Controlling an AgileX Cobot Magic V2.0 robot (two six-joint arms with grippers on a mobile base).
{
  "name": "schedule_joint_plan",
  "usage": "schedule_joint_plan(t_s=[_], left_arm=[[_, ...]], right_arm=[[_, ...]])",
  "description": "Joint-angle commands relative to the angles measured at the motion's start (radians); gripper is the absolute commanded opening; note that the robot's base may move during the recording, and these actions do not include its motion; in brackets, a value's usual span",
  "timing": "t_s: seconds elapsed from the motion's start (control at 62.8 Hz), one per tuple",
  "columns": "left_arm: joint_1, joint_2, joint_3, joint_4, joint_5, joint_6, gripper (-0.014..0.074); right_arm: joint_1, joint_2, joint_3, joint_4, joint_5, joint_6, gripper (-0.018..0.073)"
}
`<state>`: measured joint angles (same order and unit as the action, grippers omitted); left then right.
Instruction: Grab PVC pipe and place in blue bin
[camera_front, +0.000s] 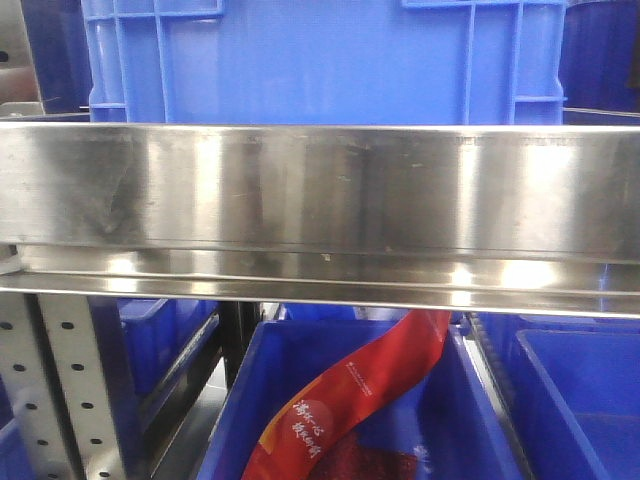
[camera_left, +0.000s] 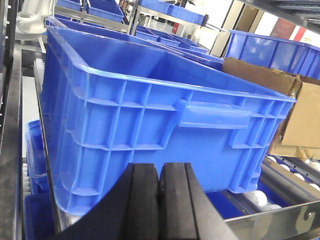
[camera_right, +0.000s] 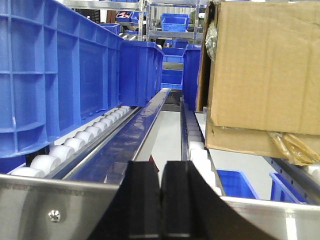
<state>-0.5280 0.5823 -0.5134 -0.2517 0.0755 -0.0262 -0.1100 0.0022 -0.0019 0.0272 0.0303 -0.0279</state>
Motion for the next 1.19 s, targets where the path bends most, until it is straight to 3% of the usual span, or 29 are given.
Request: schedule_joint_plan(t_s=[0.0, 0.812, 0.86, 1.051, 1.178], left_arm=[[-0.003, -0.006, 0.000, -0.007, -0.017, -0.004, -0.0111], [-0.003, -0.009, 0.002, -0.007, -0.020, -0.004, -0.0111], [-0.001, -0.021, 0.009, 0.021, -0.037, -0.004, -0.0111], [0.064, -0.103, 0.155, 0.077, -0.133, -0.004, -0.0111], [0.147, -0.205, 0.274, 0.089, -0.116, -0.004, -0.0111]], right_arm=[[-0.005, -0.002, 0.002, 0.006, -0.030, -0.009, -0.0168], [-0.005, -0.002, 0.002, 0.005, -0.038, -0.009, -0.0168], [-0.005, -0.002, 0.002, 0.005, -0.038, -0.009, -0.0168], [-0.005, -0.002, 0.002, 0.005, -0.038, -0.009, -0.0168], [-0.005, -0.002, 0.002, 0.005, -0.038, -0.009, -0.0168]])
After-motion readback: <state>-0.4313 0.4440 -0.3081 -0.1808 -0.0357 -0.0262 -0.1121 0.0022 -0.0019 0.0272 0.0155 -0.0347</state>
